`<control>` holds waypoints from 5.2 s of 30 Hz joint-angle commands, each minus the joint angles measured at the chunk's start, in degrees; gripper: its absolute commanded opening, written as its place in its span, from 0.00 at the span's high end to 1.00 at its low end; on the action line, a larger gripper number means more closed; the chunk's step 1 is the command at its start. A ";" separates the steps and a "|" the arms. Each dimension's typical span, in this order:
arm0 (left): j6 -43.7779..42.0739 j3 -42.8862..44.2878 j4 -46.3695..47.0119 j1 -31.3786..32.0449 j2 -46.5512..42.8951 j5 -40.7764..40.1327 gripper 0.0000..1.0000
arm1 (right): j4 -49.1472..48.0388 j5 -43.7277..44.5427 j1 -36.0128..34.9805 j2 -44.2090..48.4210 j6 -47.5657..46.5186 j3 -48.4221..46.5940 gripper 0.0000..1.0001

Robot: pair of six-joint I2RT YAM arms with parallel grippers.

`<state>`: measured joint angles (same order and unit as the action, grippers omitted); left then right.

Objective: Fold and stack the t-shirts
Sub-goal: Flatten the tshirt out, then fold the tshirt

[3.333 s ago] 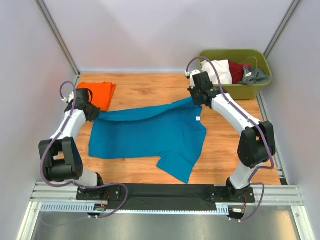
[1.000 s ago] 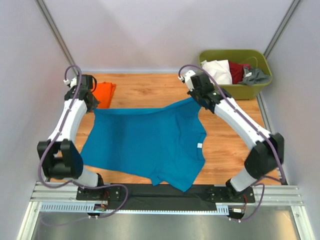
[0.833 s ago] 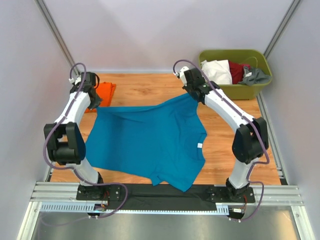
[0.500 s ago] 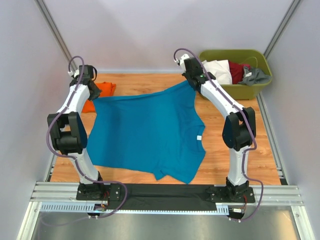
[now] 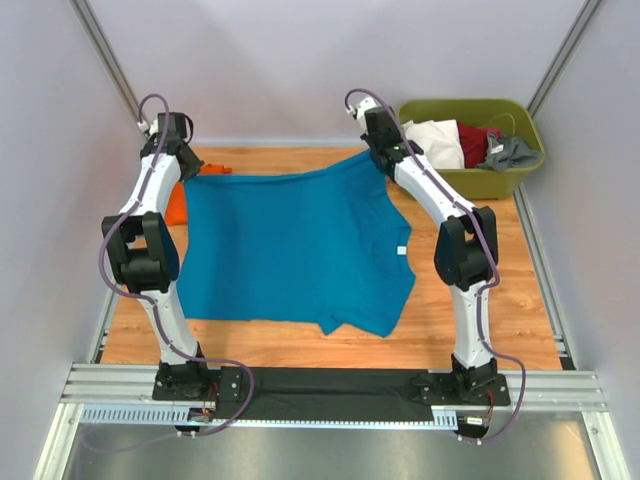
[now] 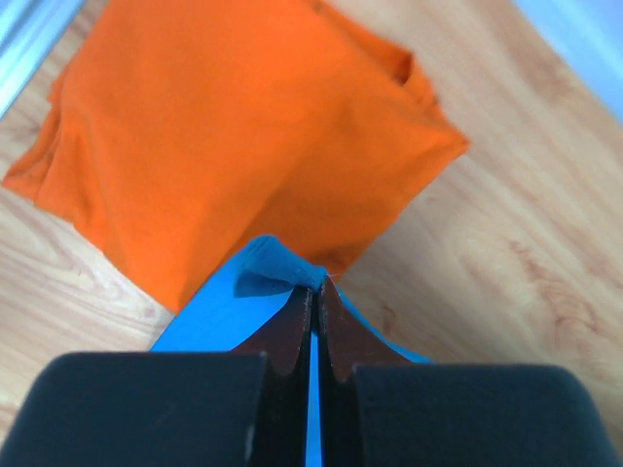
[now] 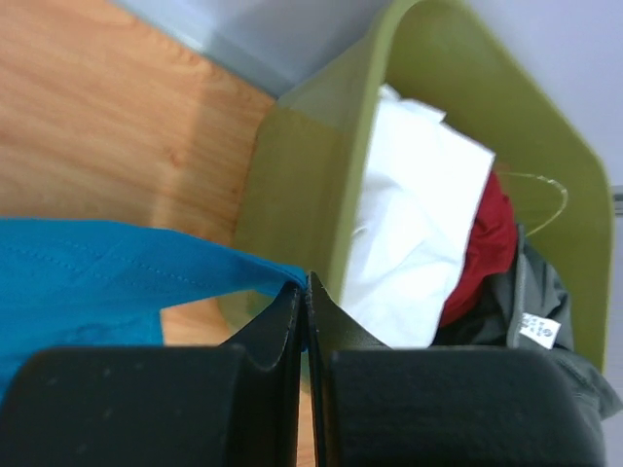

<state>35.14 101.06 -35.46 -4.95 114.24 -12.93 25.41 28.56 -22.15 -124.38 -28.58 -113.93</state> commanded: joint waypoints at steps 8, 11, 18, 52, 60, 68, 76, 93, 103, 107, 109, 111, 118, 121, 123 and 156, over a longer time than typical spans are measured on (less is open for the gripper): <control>-5.07 12.85 1.10 -0.59 -13.15 3.17 1.00 | -12.73 3.52 -0.96 15.46 -8.24 -8.42 1.00; -6.30 11.71 1.27 -0.50 -19.56 3.96 1.00 | -16.86 3.87 -2.98 22.93 -14.38 -3.77 1.00; -9.82 3.72 1.01 -0.50 -38.96 3.70 1.00 | -21.72 7.39 -6.32 38.31 -25.38 7.65 1.00; -18.53 5.93 -26.42 3.98 -52.71 -11.59 1.00 | -28.96 30.08 -39.13 67.68 -47.65 25.32 1.00; -14.05 -15.52 -16.06 4.07 -49.20 -11.68 1.00 | -6.77 15.41 -18.55 63.92 -7.93 40.52 1.00; -11.05 -25.12 -6.03 4.07 -38.22 -13.61 1.00 | -14.77 7.48 -10.81 46.19 -6.05 45.29 1.00; -11.49 -14.58 -2.59 4.07 -22.42 -12.82 1.00 | -21.88 8.00 -7.47 26.75 -11.05 32.47 1.00; -9.56 -7.54 -1.80 0.03 -9.56 -7.64 1.00 | -32.97 8.89 -5.36 5.56 -18.36 15.86 1.00; -8.95 -5.96 -4.44 -0.15 -6.48 -7.46 1.00 | -22.18 3.27 -4.65 3.00 -12.39 11.72 1.00; -6.84 -8.41 -3.66 -0.85 -7.71 -6.41 1.00 | -16.89 2.03 -4.83 4.40 -8.69 12.76 1.00; -5.61 -9.47 -3.30 -0.94 -8.41 -6.06 1.00 | -15.92 2.99 -5.09 5.19 -8.60 13.55 1.00; -4.90 -10.96 -3.03 -0.94 -8.76 -5.88 1.00 | -15.92 3.87 -5.36 6.07 -8.77 15.22 1.00; -3.41 -14.65 -3.56 -1.03 -11.14 -4.65 1.00 | -12.93 6.95 -6.41 9.94 -8.25 18.04 1.00; -2.18 -16.50 -4.09 -1.38 -13.07 -3.69 1.00 | -11.09 8.09 -6.94 11.61 -6.76 19.71 1.00; -1.56 -18.08 -4.09 -1.55 -14.47 -3.42 1.00 | -9.34 8.71 -7.20 12.58 -5.70 21.28 1.00; -2.70 -28.55 -5.58 -2.17 -21.42 -4.74 1.00 | 14.40 6.51 -13.09 18.04 15.83 28.33 1.00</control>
<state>32.93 71.81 -40.91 -6.59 94.85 -16.64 38.28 35.11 -34.68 -105.78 -15.25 -81.97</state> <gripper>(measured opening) 0.007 0.007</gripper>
